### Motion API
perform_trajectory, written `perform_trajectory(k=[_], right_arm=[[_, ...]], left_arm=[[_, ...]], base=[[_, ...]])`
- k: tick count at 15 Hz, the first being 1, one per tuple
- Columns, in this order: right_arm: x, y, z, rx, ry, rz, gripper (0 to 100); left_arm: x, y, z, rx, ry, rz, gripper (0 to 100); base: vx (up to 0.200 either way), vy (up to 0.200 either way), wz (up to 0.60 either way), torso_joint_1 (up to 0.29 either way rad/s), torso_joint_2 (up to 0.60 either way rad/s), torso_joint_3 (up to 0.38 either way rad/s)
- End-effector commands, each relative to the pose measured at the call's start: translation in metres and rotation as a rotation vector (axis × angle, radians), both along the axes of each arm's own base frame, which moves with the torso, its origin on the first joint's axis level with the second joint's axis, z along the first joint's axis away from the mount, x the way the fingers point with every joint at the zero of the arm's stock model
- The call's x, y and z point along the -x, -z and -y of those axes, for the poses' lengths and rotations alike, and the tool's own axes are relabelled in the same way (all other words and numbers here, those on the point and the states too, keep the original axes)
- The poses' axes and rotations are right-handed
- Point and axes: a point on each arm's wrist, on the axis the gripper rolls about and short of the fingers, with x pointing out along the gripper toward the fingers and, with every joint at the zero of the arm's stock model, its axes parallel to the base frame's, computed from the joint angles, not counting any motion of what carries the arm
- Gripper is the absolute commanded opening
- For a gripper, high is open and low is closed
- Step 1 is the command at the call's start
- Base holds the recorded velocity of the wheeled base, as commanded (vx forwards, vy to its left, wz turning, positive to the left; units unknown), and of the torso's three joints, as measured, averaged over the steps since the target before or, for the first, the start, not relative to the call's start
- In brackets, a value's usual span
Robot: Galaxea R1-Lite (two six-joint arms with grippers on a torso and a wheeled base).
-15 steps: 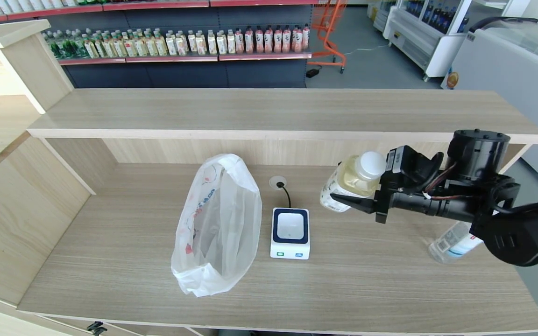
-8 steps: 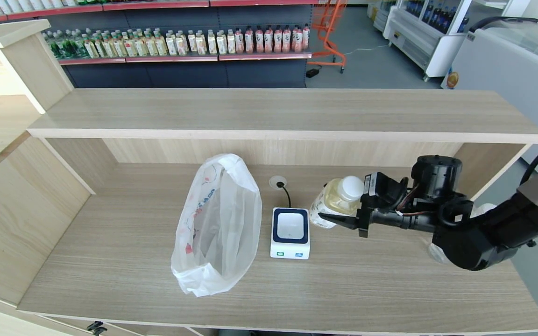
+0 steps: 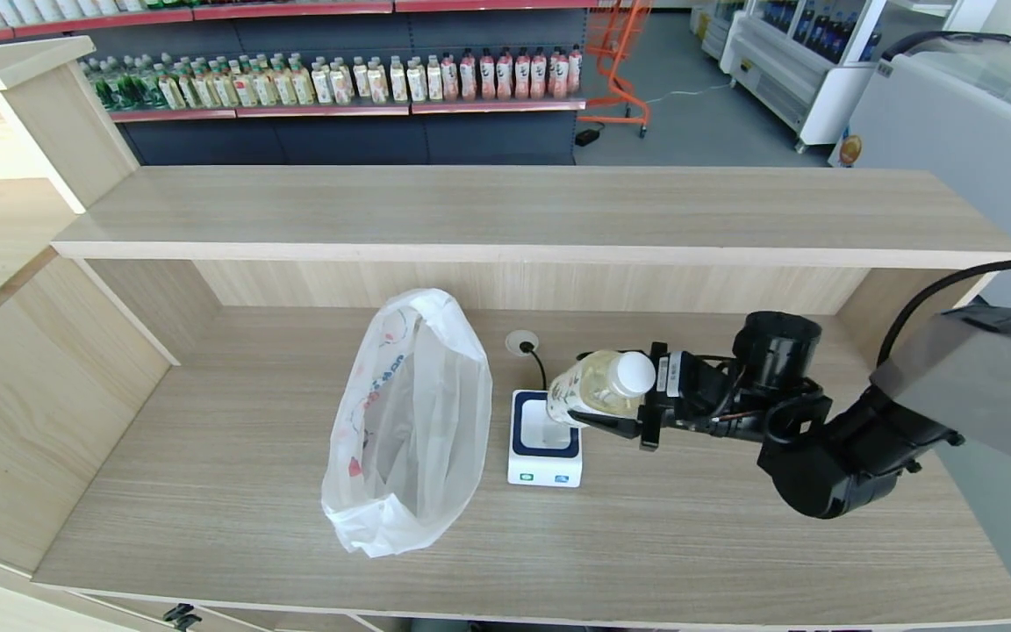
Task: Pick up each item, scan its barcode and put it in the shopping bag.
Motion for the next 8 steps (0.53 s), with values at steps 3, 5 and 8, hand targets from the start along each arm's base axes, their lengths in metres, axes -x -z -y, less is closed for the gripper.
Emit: perform_trajectory(k=[3, 5, 8], right_arm=[[-0.004, 0.029, -0.01, -0.002, -0.023, -0.002, 0], [-0.006, 0.032, -0.01, -0.004, -0.05, 0.005, 0], [-0.015, 0.038, -0.014, -0.015, -0.077, 0.039, 0]], left_arm=[[0.0, 0.0, 0.0, 0.001, 0.0, -0.002, 100], [0.0, 0.0, 0.0, 0.001, 0.0, -0.002, 100], [0.0, 0.0, 0.0, 0.001, 0.0, -0.002, 100]], base=[[0.0, 0.0, 0.0, 0.0, 0.0, 0.0], [0.0, 0.0, 0.0, 0.0, 0.0, 0.0], [0.0, 0.0, 0.0, 0.0, 0.0, 0.0]])
